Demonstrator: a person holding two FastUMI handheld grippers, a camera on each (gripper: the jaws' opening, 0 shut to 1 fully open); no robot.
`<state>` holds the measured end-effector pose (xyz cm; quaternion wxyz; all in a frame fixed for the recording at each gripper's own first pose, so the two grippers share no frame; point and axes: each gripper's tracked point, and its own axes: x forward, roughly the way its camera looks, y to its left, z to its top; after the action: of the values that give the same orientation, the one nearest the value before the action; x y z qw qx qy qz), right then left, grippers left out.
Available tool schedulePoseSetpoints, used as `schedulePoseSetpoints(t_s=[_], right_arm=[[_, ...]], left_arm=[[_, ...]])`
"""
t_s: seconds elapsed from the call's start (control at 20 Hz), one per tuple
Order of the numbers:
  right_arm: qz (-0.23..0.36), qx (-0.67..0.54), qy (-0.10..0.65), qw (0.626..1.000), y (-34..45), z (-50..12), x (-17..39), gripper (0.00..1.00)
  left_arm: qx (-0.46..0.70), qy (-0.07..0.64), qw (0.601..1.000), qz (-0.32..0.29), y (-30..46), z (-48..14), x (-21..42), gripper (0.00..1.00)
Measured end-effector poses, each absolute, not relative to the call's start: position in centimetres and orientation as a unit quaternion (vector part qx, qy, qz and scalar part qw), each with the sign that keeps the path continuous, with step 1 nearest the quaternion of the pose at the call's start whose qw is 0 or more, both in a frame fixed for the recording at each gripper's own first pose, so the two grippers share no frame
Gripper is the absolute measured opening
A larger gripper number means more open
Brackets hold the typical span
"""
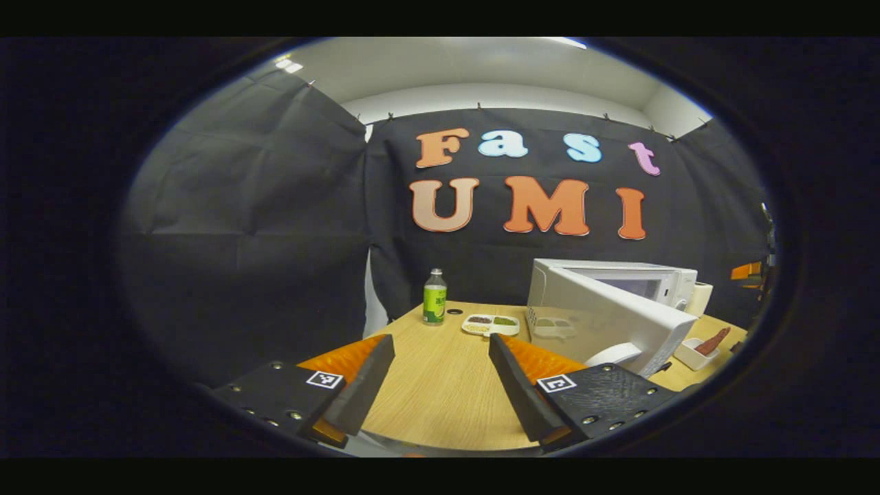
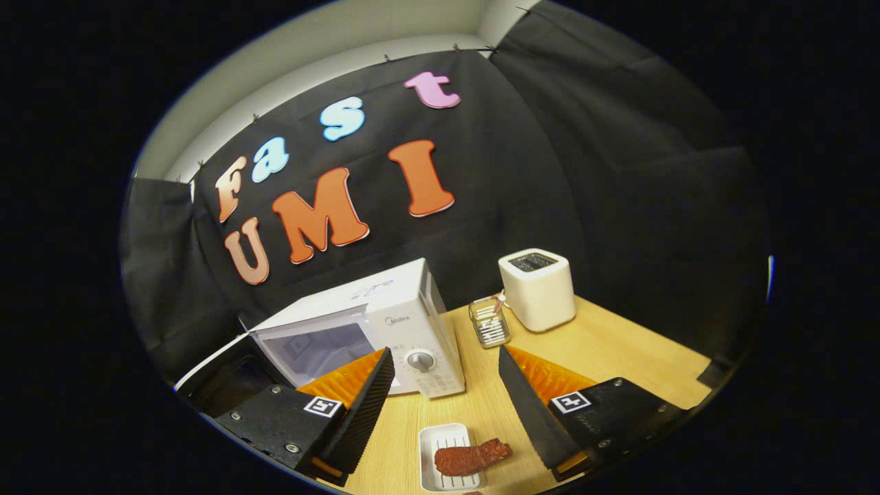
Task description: Open the microwave oven with the left hand, put the food in, and close the microwave oven.
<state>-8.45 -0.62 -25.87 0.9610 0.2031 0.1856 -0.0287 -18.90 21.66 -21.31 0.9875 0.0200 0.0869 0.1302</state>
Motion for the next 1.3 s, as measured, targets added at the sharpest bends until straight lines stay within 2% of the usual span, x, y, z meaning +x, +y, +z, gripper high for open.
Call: schedulePoseSetpoints(t_s=[0.45, 0.65, 0.75, 0.8, 0.85, 0.9, 1.0, 1.15, 1.3], right_arm=[[-0.099, 0.354, 0.226, 0.902, -1.2, -35.7, -11.8, 0.95], [-0.099, 0.39, 0.238, 0.884, 0.4, -38.1, -11.7, 0.87], [-0.102, 0.396, 0.236, 0.882, 0.6, -38.6, -11.5, 0.73], [-0.103, 0.395, 0.234, 0.882, 0.5, -38.7, -11.5, 0.59], [-0.108, 0.394, 0.233, 0.883, 0.3, -38.7, -11.7, 0.51], [-0.108, 0.396, 0.231, 0.882, 0.3, -38.7, -11.5, 0.31], [-0.102, 0.399, 0.231, 0.881, 0.6, -38.1, -11.5, 0.18], [-0.101, 0.383, 0.221, 0.891, 0.8, -36.8, -11.1, 0.13], [-0.092, 0.369, 0.201, 0.903, 1.1, -34.1, -10.3, 0.12]], left_arm=[[0.005, 0.102, 0.986, 0.131, 22.3, -22.5, -17.1, 0.86], [-0.007, 0.115, 0.984, 0.137, 22.9, -23.4, -16.7, 0.86], [-0.006, 0.118, 0.983, 0.139, 23.1, -23.8, -16.7, 0.86], [-0.007, 0.118, 0.983, 0.139, 23.0, -23.7, -16.8, 0.86], [-0.009, 0.119, 0.983, 0.138, 23.0, -23.8, -16.8, 0.86], [-0.011, 0.118, 0.983, 0.138, 23.0, -23.8, -16.7, 0.86], [-0.012, 0.117, 0.983, 0.139, 23.1, -23.9, -16.6, 0.86], [-0.014, 0.117, 0.983, 0.138, 23.2, -24.1, -16.6, 0.86], [-0.015, 0.115, 0.984, 0.137, 23.3, -24.0, -16.7, 0.86]])
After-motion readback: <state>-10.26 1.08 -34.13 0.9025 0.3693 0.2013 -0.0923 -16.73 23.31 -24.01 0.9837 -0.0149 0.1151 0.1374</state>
